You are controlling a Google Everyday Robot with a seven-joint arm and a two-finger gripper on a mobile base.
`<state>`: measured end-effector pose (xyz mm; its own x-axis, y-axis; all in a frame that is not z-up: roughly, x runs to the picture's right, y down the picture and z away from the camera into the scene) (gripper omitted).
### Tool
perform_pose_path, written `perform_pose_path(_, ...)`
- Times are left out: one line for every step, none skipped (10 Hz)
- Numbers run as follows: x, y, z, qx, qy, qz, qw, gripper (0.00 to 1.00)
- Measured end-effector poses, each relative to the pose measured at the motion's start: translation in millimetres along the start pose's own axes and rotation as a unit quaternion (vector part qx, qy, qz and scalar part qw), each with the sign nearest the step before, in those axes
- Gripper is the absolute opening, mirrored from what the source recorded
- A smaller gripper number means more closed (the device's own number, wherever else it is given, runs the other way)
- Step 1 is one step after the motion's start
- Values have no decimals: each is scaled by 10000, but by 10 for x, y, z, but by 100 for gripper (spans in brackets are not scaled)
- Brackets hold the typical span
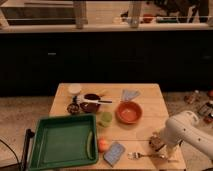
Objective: Wipe red bowl with eraser
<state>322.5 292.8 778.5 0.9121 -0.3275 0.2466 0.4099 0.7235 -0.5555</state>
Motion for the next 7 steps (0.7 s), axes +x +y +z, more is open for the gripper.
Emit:
perform_pose_path(30, -24, -12, -21, 7, -28, 10000, 80)
perform_pose_path(66, -37, -12, -46, 6, -45, 10000, 80)
perform_pose_path(104, -56, -14, -57, 7, -63, 10000, 80)
perform_pose_path(140, -66, -14, -72, 4, -80, 9999, 79)
perform_pose_path(158, -74, -12, -66, -7, -86, 9999, 74)
perform_pose_path(171, -70, -9, -65, -11, -96, 9999, 65)
perform_pose_path(179, -65, -1, -57, -32, -97, 9999, 53)
